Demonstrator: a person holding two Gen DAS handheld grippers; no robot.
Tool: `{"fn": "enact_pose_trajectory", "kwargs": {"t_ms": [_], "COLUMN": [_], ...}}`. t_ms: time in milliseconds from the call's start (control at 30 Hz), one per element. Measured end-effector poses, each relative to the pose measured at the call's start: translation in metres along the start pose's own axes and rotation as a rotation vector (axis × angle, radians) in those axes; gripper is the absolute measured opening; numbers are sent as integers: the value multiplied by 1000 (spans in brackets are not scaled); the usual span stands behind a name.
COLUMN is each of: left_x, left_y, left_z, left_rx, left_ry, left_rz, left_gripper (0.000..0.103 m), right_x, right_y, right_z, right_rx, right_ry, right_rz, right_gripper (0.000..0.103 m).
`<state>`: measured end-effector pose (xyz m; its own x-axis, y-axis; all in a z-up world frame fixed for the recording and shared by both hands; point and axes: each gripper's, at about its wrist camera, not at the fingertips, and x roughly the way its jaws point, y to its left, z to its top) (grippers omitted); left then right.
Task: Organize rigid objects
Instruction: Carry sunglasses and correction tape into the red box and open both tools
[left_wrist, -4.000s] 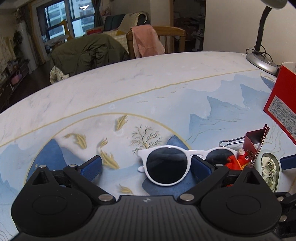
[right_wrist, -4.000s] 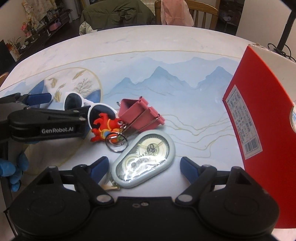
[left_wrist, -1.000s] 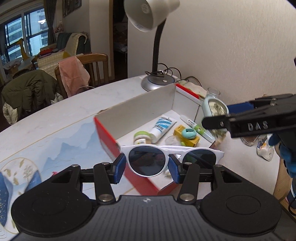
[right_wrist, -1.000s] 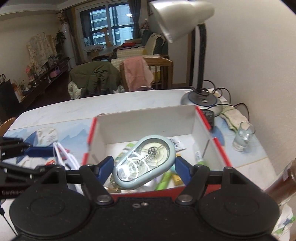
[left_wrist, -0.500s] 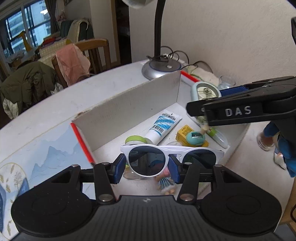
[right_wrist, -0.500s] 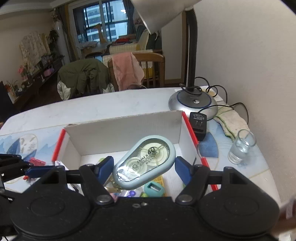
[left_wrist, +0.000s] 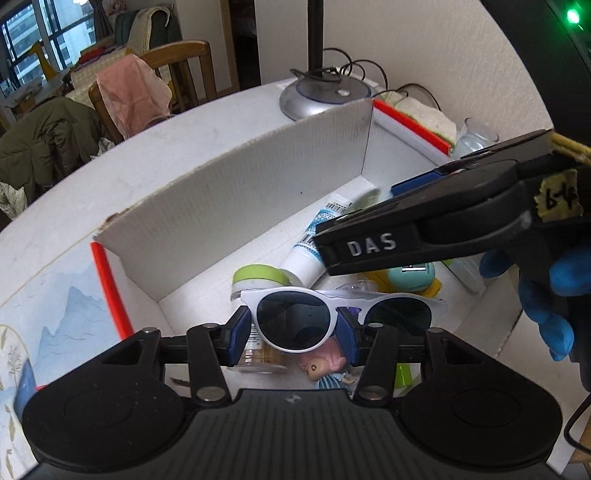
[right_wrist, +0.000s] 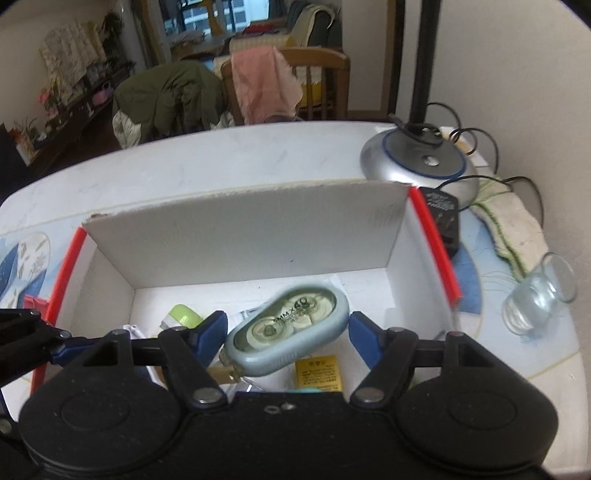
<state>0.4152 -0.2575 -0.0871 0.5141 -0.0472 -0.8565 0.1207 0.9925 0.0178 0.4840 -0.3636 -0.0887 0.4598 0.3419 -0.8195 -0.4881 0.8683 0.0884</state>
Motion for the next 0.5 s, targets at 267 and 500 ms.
{"fn": "enact_pose_trajectory", "kwargs": {"t_ms": [267,500], "left_x": [16,21], "left_y": [-3,-10], "left_z": [5,9], "left_rx": [13,33], "left_ry": [44,55], "left_rz": [-8,-15], "left_gripper": [49,49], "right_x": [17,17], "right_y": [-8,-12], "right_z": [1,0], "right_rx": [28,51], "right_ry": [73,75], "right_rz": [30,38], "right_gripper": [40,44]}}
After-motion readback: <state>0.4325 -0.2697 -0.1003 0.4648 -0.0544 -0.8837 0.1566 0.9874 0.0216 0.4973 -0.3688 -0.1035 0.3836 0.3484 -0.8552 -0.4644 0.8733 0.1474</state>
